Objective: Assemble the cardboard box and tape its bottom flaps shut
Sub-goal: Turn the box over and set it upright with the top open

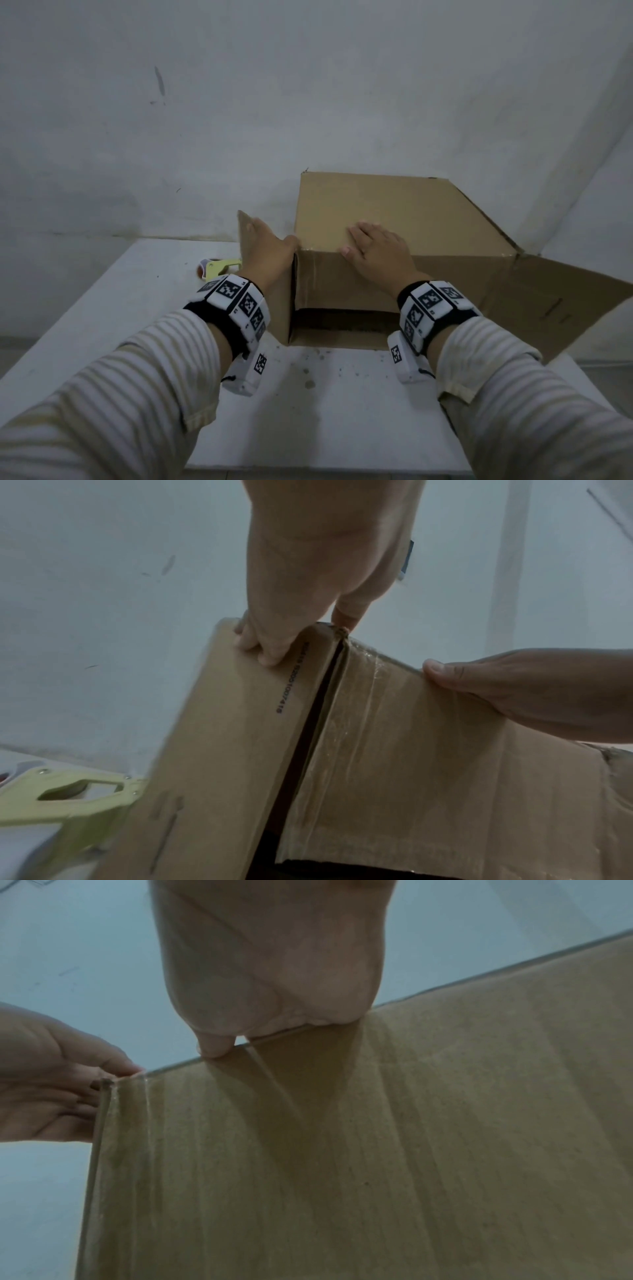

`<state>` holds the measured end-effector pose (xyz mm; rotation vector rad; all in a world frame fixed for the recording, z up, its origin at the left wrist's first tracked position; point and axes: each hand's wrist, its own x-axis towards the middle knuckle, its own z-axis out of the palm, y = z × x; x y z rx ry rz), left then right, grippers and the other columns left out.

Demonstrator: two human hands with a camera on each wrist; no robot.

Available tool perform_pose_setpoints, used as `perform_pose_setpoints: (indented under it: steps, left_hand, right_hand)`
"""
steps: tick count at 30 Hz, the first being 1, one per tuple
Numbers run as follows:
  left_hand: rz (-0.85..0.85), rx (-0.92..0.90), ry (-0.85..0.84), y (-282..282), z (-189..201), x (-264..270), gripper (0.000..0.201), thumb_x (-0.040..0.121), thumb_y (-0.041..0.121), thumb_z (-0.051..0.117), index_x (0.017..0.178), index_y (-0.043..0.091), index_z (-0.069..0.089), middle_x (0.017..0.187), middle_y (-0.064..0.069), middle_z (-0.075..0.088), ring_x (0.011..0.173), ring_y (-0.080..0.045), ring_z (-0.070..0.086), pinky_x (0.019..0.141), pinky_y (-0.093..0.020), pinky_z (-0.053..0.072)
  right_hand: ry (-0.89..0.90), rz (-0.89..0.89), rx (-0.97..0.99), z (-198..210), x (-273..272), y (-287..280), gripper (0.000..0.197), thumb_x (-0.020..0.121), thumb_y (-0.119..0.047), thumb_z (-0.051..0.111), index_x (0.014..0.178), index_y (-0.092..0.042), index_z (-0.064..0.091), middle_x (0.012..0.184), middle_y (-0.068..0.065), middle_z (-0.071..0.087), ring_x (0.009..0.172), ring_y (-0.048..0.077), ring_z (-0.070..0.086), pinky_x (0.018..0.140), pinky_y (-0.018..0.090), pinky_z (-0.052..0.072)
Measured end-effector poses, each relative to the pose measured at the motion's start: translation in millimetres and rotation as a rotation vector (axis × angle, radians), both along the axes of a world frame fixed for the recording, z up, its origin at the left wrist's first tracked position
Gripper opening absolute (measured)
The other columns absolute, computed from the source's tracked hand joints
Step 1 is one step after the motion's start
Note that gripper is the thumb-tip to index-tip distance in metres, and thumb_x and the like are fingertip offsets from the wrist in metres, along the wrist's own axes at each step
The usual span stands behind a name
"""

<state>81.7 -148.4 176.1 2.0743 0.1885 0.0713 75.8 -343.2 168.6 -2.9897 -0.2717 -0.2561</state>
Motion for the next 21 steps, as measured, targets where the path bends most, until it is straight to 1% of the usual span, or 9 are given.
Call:
perform_pose_setpoints:
  steps: [2,3,5,7,11,13,15,18,21]
  left_hand:
    - [-0.041,-0.055,0.009,-9,3,-3,0.089,0.09,0.026,0.052,0.15,0.021,-0.013,0.158,-0.009,0.019,0.136,-0.031,0.037,0.105,-0.036,0.039]
    - [-0.045,-0.055,0.014,-14,4,-4,0.082,0.092,0.025,0.05,0.151,0.019,-0.007,0.155,-0.009,0.026,0.132,-0.031,0.042,0.098,-0.032,0.039]
    - [-0.055,-0.059,0.018,-23,6,-6,0.069,0.097,0.023,0.043,0.151,0.015,0.002,0.152,-0.01,0.032,0.131,-0.029,0.042,0.09,-0.027,0.036]
    - [-0.081,-0.046,0.04,-27,7,-7,0.064,0.099,0.024,0.038,0.151,0.014,0.002,0.153,-0.01,0.03,0.134,-0.028,0.038,0.087,-0.025,0.03]
    - [-0.128,0.034,0.034,-26,9,-6,0.054,0.102,0.023,0.03,0.15,0.011,0.01,0.153,-0.011,0.03,0.137,-0.028,0.034,0.094,-0.026,0.03]
    - [-0.152,0.058,0.025,-24,8,-5,0.052,0.102,0.023,0.027,0.151,0.011,0.011,0.155,-0.01,0.027,0.139,-0.026,0.031,0.106,-0.029,0.029]
    - [-0.173,0.067,0.024,-23,6,-2,0.053,0.103,0.024,0.026,0.151,0.012,0.01,0.156,-0.01,0.024,0.142,-0.026,0.027,0.111,-0.03,0.025]
    - [-0.189,0.076,0.025,-20,1,2,0.053,0.102,0.026,0.026,0.152,0.013,0.012,0.156,-0.011,0.024,0.141,-0.027,0.028,0.112,-0.032,0.025]
    - [-0.213,0.079,0.009,-19,-1,2,0.049,0.101,0.026,0.026,0.149,0.013,0.022,0.149,-0.013,0.037,0.133,-0.03,0.039,0.105,-0.034,0.033]
  right_hand:
    - [-0.005,0.005,0.011,0,-1,0,0.058,0.099,-0.05,0.025,0.149,-0.023,0.024,0.159,0.0,0.021,0.148,0.021,0.014,0.118,0.039,0.013]
    - [-0.007,0.006,0.014,0,-1,-1,0.058,0.099,-0.051,0.026,0.149,-0.023,0.024,0.159,0.0,0.02,0.148,0.021,0.014,0.118,0.039,0.013]
    - [-0.002,0.004,0.011,0,-1,-3,0.058,0.099,-0.05,0.025,0.15,-0.023,0.022,0.159,0.0,0.019,0.148,0.021,0.013,0.118,0.04,0.012]
    - [0.008,0.008,0.014,0,-1,-7,0.058,0.099,-0.049,0.026,0.15,-0.023,0.022,0.159,0.0,0.019,0.148,0.021,0.013,0.118,0.039,0.012]
    - [-0.016,0.049,0.145,-3,0,-13,0.051,0.099,-0.039,0.039,0.146,-0.02,0.034,0.156,-0.001,0.03,0.145,0.018,0.021,0.118,0.036,0.015]
    - [-0.111,0.009,0.297,-9,-7,-13,0.044,0.097,-0.031,0.047,0.139,-0.017,0.047,0.152,0.002,0.037,0.142,0.02,0.028,0.117,0.035,0.018]
    - [-0.254,-0.112,0.457,-20,-18,-13,0.037,0.095,-0.023,0.052,0.13,-0.012,0.055,0.152,0.006,0.035,0.141,0.025,0.027,0.116,0.036,0.019]
    - [-0.374,-0.338,0.776,-37,-38,-14,0.034,0.091,-0.017,0.056,0.124,-0.01,0.054,0.156,0.008,0.021,0.142,0.026,0.021,0.114,0.036,0.026]
    - [-0.433,-0.493,1.01,-46,-46,-13,0.044,0.089,-0.017,0.06,0.13,-0.009,0.046,0.15,0.01,0.02,0.135,0.027,0.031,0.108,0.033,0.035]
